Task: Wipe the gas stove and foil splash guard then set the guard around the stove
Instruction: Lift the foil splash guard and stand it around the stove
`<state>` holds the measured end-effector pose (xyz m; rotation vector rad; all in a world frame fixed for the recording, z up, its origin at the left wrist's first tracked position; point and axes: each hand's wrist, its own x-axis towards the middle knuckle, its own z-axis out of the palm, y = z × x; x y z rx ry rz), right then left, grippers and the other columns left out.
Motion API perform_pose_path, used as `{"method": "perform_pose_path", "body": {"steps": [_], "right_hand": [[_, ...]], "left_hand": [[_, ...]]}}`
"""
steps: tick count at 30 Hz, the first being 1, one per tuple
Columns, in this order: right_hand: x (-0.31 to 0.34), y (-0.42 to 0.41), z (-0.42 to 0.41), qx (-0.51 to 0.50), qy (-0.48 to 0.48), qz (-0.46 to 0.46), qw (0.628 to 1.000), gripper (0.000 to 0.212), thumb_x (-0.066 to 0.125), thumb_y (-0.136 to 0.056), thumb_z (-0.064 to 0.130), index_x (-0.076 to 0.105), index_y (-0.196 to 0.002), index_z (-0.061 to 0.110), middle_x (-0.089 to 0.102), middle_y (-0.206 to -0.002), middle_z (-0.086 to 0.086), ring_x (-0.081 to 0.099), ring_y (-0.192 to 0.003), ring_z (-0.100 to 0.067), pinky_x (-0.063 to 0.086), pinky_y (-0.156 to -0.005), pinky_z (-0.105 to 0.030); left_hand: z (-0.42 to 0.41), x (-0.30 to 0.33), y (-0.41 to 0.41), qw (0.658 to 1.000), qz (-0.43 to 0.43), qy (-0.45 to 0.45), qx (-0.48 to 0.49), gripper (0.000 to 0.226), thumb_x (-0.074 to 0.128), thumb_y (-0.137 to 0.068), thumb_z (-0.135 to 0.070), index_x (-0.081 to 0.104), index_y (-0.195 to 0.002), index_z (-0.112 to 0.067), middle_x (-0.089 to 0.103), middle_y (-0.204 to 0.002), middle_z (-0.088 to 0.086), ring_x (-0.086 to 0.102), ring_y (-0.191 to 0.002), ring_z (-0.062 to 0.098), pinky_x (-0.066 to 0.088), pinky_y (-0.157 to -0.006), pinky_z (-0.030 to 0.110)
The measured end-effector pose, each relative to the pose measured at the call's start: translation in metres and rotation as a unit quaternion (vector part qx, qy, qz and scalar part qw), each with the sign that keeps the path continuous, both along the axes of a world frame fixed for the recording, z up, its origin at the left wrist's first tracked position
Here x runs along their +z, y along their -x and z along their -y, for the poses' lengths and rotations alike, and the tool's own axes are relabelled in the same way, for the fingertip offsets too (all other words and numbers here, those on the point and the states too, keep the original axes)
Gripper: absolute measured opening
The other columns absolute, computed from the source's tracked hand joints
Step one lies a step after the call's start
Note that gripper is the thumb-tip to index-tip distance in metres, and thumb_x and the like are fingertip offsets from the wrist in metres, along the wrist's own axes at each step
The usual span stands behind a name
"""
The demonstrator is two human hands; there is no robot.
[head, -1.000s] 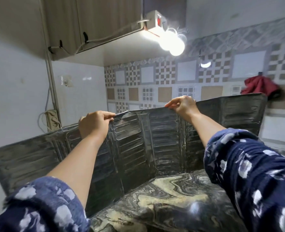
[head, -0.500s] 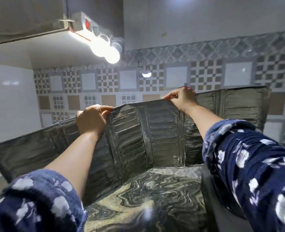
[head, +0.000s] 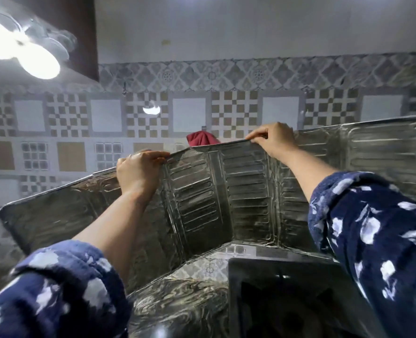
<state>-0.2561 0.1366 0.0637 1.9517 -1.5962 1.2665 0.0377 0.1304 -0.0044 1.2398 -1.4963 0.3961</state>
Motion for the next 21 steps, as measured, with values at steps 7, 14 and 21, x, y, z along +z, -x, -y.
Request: {"method": "perform_pose_path", "body": {"steps": [7, 14, 21], "right_hand": [[-0.01, 0.076, 0.035, 0.001, -0.03, 0.01, 1.0, 0.016, 0.069, -0.085, 0.015, 0.076, -0.098, 0.02, 0.073, -0.107, -0.004, 0.064, -0.103, -0.023, 0.046, -0.098, -0.039], [-0.063, 0.13, 0.068, -0.014, -0.034, 0.026, 0.999, 0.016, 0.069, -0.084, 0.017, 0.075, -0.096, 0.027, 0.074, -0.105, -0.001, 0.064, -0.105, -0.025, 0.041, -0.1, -0.052], [-0.117, 0.154, 0.094, -0.021, -0.061, 0.044, 0.997, 0.015, 0.068, -0.085, 0.017, 0.076, -0.095, 0.026, 0.073, -0.107, -0.001, 0.062, -0.106, -0.026, 0.041, -0.1, -0.05]], "left_hand": [[0.056, -0.005, 0.072, 0.999, 0.019, -0.023, -0.036, 0.018, 0.063, -0.085, -0.033, 0.073, -0.1, -0.034, 0.075, -0.103, -0.002, 0.068, -0.09, 0.024, 0.05, -0.084, 0.036], [0.098, -0.053, 0.118, 0.995, 0.025, -0.034, -0.093, 0.018, 0.066, -0.083, -0.028, 0.075, -0.098, -0.032, 0.075, -0.097, -0.002, 0.069, -0.089, 0.025, 0.052, -0.079, 0.039], [0.125, -0.094, 0.143, 0.993, 0.057, -0.076, -0.075, 0.023, 0.064, -0.084, -0.02, 0.074, -0.102, -0.03, 0.075, -0.098, -0.004, 0.068, -0.09, 0.024, 0.05, -0.078, 0.038]]}}
